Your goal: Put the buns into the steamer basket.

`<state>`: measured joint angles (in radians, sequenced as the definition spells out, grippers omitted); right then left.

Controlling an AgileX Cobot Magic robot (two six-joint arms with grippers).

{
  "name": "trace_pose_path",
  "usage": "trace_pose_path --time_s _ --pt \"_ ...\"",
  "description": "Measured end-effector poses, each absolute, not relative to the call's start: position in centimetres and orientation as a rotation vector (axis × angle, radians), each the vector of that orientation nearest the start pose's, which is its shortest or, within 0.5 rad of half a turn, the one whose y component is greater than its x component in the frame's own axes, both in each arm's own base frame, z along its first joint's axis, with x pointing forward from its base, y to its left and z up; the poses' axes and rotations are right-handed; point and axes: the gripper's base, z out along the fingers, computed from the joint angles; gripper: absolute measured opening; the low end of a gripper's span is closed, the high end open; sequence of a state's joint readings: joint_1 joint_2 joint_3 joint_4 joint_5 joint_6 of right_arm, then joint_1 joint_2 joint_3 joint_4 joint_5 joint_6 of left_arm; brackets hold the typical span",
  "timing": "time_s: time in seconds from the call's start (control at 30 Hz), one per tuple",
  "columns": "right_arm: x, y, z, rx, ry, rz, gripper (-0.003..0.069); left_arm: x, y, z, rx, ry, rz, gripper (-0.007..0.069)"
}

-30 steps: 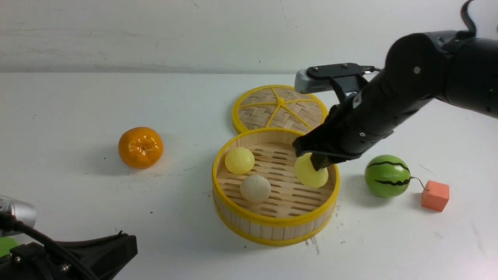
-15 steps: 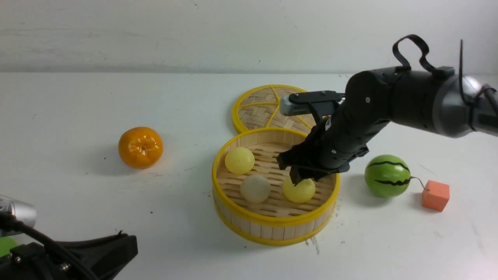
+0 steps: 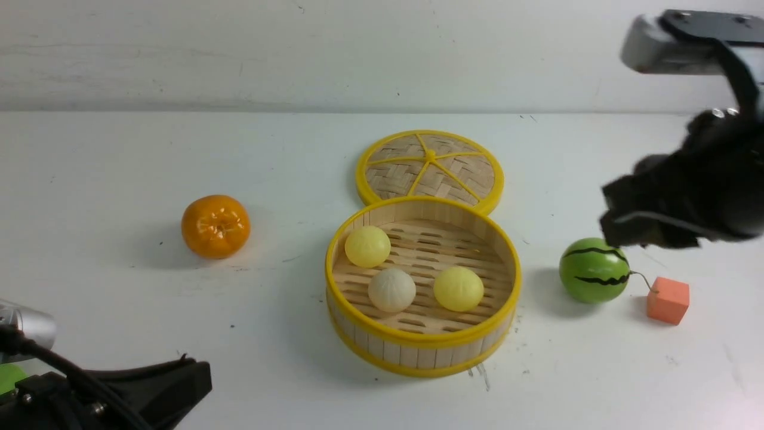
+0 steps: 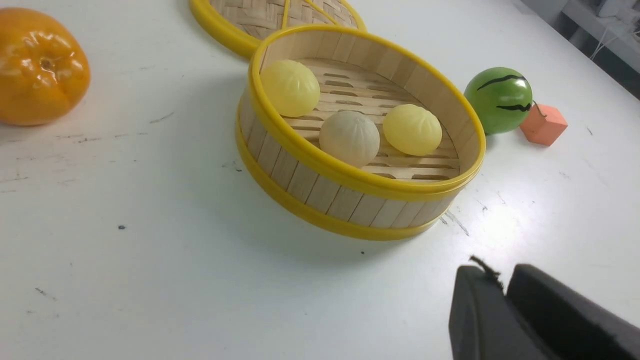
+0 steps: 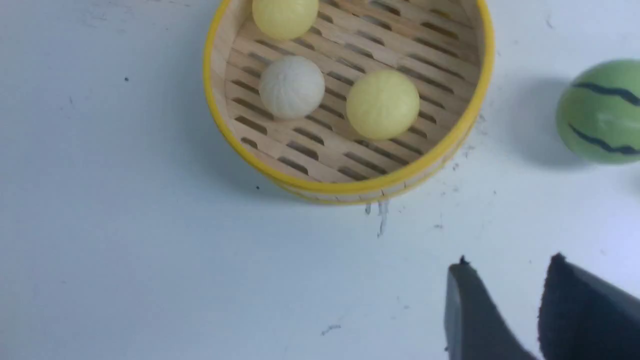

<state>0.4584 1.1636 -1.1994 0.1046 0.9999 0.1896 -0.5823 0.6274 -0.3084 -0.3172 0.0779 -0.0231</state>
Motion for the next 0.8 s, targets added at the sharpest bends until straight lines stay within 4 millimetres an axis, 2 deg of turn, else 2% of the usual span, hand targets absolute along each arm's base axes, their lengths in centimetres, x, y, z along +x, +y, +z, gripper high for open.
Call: trace_pose_path --time_s 0.07,0.13,0.17,0.4,0.53,0.63,0.73,0.8 --pt "17.8 9.6 37.5 -0.289 2.451 0.419 0.0059 10.7 -7.3 25.6 0.251 1.913 -0.650 0.0083" --pt "16.9 9.2 37.3 -0.285 2.441 0.422 0.0022 10.7 -7.3 25.6 0.251 1.913 -0.650 0.0085" --pt "15.4 8.4 37.1 -0.275 2.427 0.430 -0.0009 10.7 -7.3 25.6 0.251 1.913 -0.650 0.0088" --pt "10.7 6.2 36.8 -0.275 2.428 0.441 -0.0020 10.7 -7.3 25.6 0.251 1.913 -0.650 0.0094" --pt "8.9 5.2 37.2 -0.284 2.422 0.426 -0.0018 10.7 -7.3 25.6 0.251 1.913 -0.650 0.0101" --pt "8.4 4.6 37.3 -0.281 2.379 0.382 -0.0018 10.7 -7.3 25.6 0.251 1.913 -0.650 0.0102" --pt "8.4 3.6 36.1 -0.231 2.228 0.337 -0.0018 10.7 -7.3 25.6 0.251 1.913 -0.650 0.0103" --pt "8.0 2.5 32.7 -0.169 2.060 0.271 -0.0017 10.7 -7.3 25.6 0.251 1.913 -0.650 0.0108"
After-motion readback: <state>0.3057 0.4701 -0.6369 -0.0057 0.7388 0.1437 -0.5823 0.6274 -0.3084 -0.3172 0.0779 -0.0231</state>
